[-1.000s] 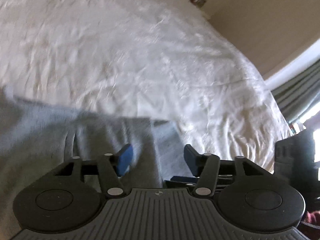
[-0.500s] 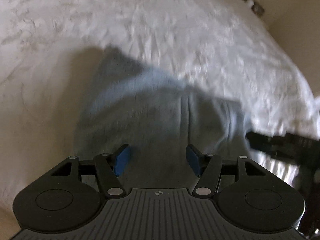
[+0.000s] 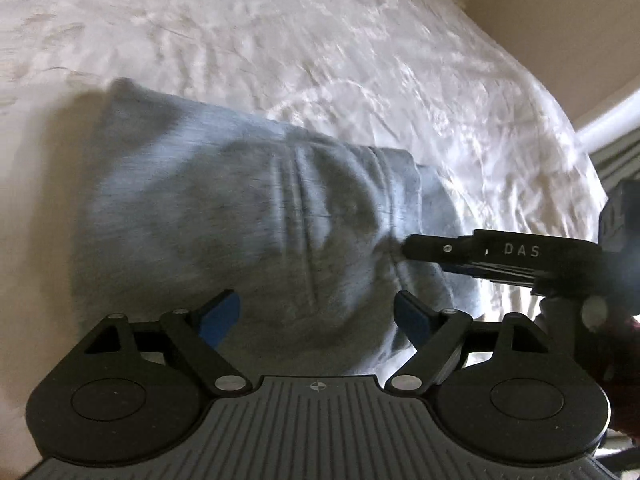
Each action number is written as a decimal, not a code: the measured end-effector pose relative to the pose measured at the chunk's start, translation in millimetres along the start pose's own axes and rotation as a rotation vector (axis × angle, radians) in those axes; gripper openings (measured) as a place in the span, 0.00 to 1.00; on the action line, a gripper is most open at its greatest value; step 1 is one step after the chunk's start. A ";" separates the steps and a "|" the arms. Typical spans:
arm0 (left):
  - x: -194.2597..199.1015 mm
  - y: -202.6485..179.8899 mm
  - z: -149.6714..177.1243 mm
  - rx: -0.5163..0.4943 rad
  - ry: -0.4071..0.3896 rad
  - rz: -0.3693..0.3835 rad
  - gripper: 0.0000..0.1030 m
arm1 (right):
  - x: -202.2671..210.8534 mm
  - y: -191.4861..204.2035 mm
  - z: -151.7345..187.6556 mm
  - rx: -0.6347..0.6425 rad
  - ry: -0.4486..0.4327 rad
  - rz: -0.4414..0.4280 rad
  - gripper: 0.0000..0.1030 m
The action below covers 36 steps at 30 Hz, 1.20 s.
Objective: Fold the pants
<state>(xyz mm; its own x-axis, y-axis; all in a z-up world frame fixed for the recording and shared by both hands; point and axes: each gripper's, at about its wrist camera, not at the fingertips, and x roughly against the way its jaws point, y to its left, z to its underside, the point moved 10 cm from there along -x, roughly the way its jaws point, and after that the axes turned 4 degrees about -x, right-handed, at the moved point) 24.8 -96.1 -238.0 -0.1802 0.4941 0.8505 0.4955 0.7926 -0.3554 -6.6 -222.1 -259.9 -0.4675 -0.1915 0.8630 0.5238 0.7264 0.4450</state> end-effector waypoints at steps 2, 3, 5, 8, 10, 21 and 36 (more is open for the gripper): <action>9.9 10.7 3.7 0.012 -0.020 -0.025 0.81 | 1.5 -1.9 1.2 -0.005 -0.018 0.012 0.47; 15.9 16.2 5.6 0.019 -0.030 -0.035 0.81 | -1.4 -6.5 0.8 -0.016 -0.008 0.010 0.47; 22.0 24.1 6.5 0.037 -0.048 -0.061 0.81 | -7.3 -13.2 4.7 -0.043 0.024 0.004 0.48; 37.7 40.3 6.9 0.074 -0.079 -0.096 0.81 | -13.1 -17.2 9.0 -0.073 0.042 -0.010 0.52; 43.0 49.1 7.6 0.107 -0.089 -0.104 0.81 | -16.0 -17.0 10.0 -0.092 0.045 -0.021 0.52; 49.8 63.5 13.9 0.148 -0.092 -0.125 0.81 | -22.9 -7.5 20.6 -0.109 0.140 -0.168 0.53; 61.4 67.5 -6.5 0.181 -0.159 -0.141 0.81 | 91.9 85.7 -18.3 0.262 -0.098 -0.219 0.17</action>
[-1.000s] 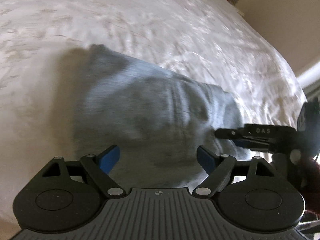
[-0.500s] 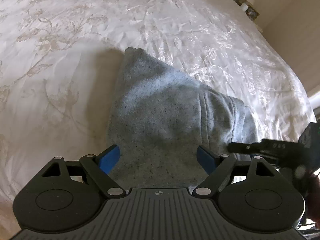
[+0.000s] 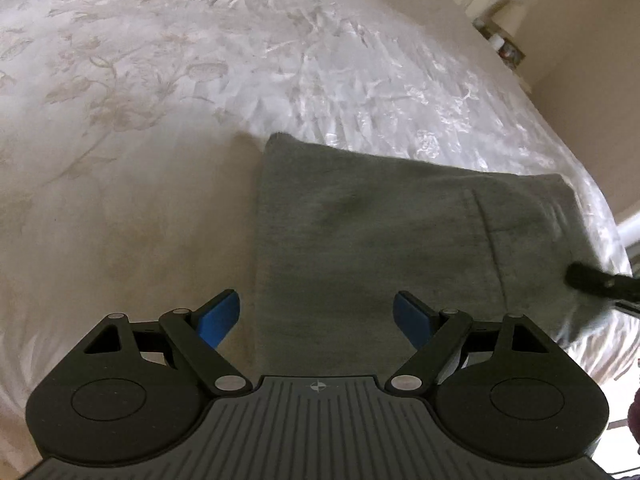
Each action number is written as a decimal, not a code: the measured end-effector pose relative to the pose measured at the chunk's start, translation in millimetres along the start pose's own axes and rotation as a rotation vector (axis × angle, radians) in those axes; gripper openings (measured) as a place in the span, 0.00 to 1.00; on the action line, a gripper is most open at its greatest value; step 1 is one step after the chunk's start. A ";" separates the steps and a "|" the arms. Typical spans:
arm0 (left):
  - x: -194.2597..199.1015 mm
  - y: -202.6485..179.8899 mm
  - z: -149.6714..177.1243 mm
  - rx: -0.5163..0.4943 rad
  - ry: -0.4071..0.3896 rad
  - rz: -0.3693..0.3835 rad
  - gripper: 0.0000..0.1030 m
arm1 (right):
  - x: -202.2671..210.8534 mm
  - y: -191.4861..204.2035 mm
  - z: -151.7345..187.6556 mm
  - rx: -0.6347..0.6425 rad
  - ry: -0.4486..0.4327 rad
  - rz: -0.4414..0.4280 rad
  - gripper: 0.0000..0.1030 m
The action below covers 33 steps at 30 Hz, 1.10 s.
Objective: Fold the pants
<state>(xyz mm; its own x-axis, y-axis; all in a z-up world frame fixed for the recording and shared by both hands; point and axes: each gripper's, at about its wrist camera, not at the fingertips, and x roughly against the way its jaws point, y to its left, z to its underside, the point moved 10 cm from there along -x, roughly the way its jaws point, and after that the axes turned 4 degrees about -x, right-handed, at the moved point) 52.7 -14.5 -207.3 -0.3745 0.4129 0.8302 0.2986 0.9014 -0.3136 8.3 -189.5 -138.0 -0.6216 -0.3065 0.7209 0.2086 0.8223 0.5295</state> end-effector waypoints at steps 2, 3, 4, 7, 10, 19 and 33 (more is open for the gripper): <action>-9.0 -7.4 2.6 -0.014 0.023 0.010 0.81 | -3.1 -34.8 3.3 -0.014 0.024 0.095 0.17; -13.7 -11.3 4.5 -0.023 0.036 0.016 0.81 | -10.5 -52.9 9.2 -0.021 0.058 0.138 0.17; -18.8 -16.8 7.1 -0.039 0.055 0.021 0.81 | -22.3 -71.5 16.7 -0.022 0.096 0.187 0.17; -25.8 -33.5 11.2 -0.092 0.080 0.037 0.81 | -56.3 -109.5 39.5 -0.027 0.193 0.289 0.17; -30.1 -45.6 12.8 -0.118 0.087 0.058 0.81 | -60.6 -107.3 37.5 -0.058 0.179 0.278 0.17; -71.1 -52.7 61.8 -0.273 0.289 0.030 0.81 | -62.4 -127.9 44.1 -0.105 0.193 0.284 0.18; -35.5 -32.6 24.7 -0.183 0.160 0.024 0.81 | -53.6 -124.9 48.8 -0.068 0.172 0.320 0.08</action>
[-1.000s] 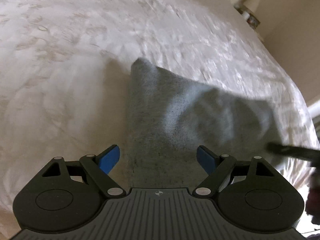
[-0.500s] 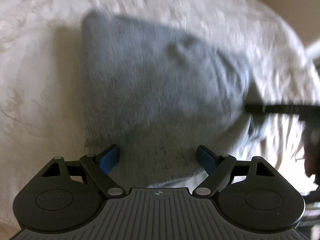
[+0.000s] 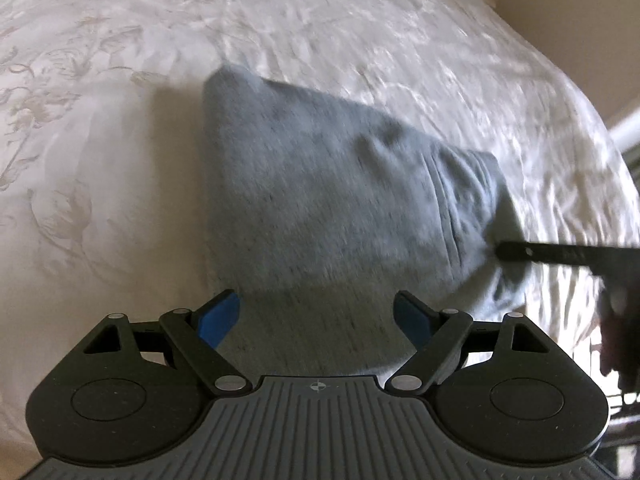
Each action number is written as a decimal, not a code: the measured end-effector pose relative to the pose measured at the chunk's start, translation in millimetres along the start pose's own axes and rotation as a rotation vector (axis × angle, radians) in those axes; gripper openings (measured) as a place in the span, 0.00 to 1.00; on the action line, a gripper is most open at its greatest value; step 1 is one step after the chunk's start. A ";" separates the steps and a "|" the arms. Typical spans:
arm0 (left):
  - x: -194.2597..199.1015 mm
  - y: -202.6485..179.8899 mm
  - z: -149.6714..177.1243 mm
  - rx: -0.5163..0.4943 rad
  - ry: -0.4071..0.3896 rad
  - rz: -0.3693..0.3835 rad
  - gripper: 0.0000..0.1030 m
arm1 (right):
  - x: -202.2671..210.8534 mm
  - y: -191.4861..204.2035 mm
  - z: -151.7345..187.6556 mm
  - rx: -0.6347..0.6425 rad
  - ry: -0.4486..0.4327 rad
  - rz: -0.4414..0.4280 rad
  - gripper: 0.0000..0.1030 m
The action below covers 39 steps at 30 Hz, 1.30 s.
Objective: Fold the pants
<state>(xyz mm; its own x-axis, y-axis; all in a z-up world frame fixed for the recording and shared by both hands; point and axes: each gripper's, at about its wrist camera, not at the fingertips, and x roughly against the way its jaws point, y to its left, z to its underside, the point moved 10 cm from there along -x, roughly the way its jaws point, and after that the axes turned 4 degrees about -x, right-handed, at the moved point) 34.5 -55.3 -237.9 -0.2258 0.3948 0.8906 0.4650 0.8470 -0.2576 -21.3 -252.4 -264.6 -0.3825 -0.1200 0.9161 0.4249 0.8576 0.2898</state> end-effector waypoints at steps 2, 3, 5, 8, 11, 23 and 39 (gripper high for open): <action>0.3 1.2 -6.5 0.005 -0.013 -0.007 0.81 | 14.8 7.5 -2.6 0.059 -0.041 0.024 0.07; -1.1 -0.8 -8.7 0.006 -0.017 -0.008 0.81 | 21.8 10.2 -4.1 0.070 -0.056 0.029 0.07; -3.5 -3.5 -10.5 0.001 -0.017 -0.001 0.81 | 27.2 8.1 -3.6 0.090 -0.072 0.060 0.07; -5.5 -7.6 -12.1 -0.025 -0.006 0.011 0.81 | 11.0 -5.3 2.8 0.039 -0.019 0.092 0.08; -6.8 -13.7 -19.2 -0.059 -0.012 0.013 0.81 | 9.3 -5.5 -1.9 -0.007 -0.019 0.092 0.14; -36.8 -2.4 -94.7 -0.102 -0.083 -0.055 0.81 | 29.3 38.3 -63.8 0.061 -0.199 0.029 0.28; -61.3 78.0 -127.9 0.064 -0.046 -0.158 0.81 | -4.7 14.4 -73.3 0.043 -0.120 0.104 0.35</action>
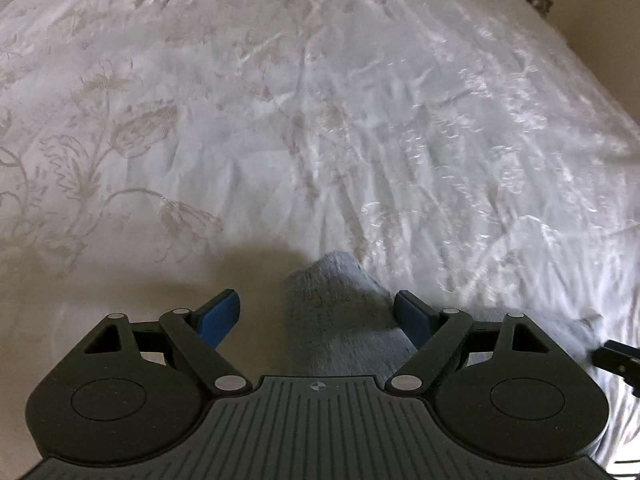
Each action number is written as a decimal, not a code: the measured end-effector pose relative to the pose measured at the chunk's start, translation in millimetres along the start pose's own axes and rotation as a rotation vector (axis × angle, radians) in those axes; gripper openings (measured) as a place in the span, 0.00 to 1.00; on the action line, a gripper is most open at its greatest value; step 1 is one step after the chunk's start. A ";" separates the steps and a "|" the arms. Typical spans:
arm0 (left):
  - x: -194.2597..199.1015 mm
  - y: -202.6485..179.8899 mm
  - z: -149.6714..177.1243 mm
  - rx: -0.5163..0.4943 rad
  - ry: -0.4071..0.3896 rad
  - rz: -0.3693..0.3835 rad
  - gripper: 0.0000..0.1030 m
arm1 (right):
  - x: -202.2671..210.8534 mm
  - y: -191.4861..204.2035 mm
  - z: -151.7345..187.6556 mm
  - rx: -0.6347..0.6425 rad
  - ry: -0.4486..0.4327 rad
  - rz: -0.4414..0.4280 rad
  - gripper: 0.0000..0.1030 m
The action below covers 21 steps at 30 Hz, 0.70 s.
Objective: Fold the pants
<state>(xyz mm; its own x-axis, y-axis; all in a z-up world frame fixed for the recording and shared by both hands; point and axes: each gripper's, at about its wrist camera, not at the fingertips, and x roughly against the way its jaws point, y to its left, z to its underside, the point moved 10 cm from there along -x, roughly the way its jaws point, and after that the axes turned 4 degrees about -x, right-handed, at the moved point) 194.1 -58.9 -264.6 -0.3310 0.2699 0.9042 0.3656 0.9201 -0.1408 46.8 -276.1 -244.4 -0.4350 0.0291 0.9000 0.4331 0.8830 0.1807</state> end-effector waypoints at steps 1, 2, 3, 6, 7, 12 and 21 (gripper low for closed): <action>6.2 -2.6 5.5 -0.002 -0.003 0.016 0.81 | 1.5 -1.6 2.4 0.000 0.003 -0.003 0.36; 11.7 -5.6 12.1 -0.001 -0.001 0.035 0.82 | 3.1 -3.2 5.7 -0.004 0.008 -0.007 0.37; 17.2 -8.4 19.0 0.003 0.001 0.057 0.82 | 2.6 -4.1 8.8 -0.008 0.013 -0.008 0.38; 28.4 -17.9 37.8 0.018 0.003 0.114 0.82 | 5.4 -7.8 19.8 -0.022 0.022 -0.013 0.43; 32.1 -21.7 46.3 0.021 0.007 0.129 0.82 | 8.3 -8.4 24.9 -0.026 0.024 -0.014 0.45; 39.5 -39.1 86.2 0.011 0.043 0.160 0.82 | 13.9 -14.4 50.8 -0.032 0.058 -0.015 0.48; 32.7 -36.6 116.1 0.012 0.088 0.121 0.82 | 12.9 -22.7 72.3 -0.067 0.072 -0.037 0.60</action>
<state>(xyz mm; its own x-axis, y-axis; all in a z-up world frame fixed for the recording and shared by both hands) 68.9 -50.8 -276.7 -0.2070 0.3539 0.9121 0.3874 0.8857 -0.2558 -25.7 -261.8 -265.6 -0.3949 -0.0388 0.9179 0.4704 0.8497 0.2382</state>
